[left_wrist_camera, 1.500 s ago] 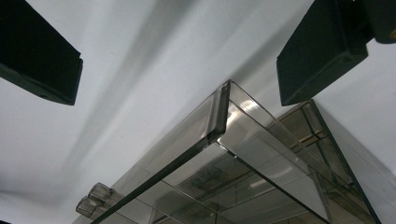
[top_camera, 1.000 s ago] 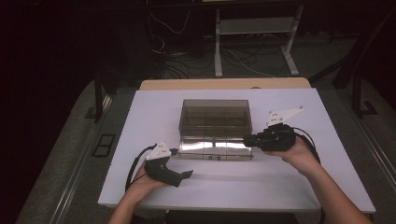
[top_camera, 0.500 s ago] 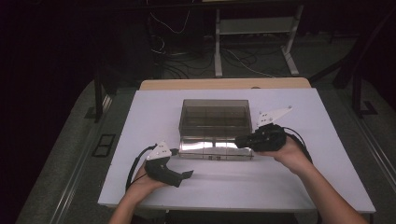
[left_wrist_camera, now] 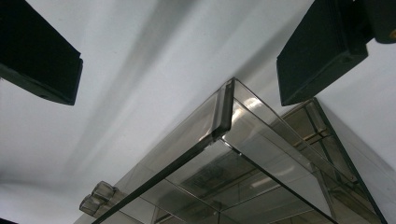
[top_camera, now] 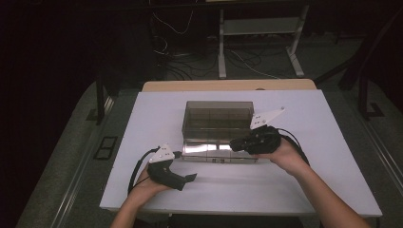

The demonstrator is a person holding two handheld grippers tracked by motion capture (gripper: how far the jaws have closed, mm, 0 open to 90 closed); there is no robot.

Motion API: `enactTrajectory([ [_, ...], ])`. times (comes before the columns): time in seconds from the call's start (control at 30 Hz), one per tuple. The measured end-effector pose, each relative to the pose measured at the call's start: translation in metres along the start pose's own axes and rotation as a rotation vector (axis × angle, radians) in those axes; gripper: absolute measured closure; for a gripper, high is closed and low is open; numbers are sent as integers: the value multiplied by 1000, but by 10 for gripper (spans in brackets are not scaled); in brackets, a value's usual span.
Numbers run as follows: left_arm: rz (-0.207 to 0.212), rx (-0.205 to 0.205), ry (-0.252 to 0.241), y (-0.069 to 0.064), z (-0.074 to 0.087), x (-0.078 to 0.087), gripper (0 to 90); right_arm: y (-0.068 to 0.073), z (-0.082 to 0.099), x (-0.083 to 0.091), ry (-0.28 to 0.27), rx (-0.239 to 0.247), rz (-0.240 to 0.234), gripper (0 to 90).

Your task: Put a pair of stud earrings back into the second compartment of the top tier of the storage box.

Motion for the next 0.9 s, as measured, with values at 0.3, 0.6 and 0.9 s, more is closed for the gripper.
enactTrajectory([
  [0.3, 1, -4, 3, 0, 0, 0, 0, 4, -8, -12, 24, 14, 1, 789],
  [0.6, 3, -10, 8, -1, 0, -1, 0, 2, -10, -22, 46, 11, 11, 786],
  [0.9, 6, -15, 15, -1, 1, -2, 0, 3, -10, -25, 60, 16, 12, 756],
])
Point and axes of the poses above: each handheld gripper's, and its own axes: x roughly backward along the jaws, z roughly out of its underside, y roughly to its left, the point moved 4 cm from there along -x, roughly forward along the jaws, and after that the axes turned 14 degrees about y, right-handed, at the moved point
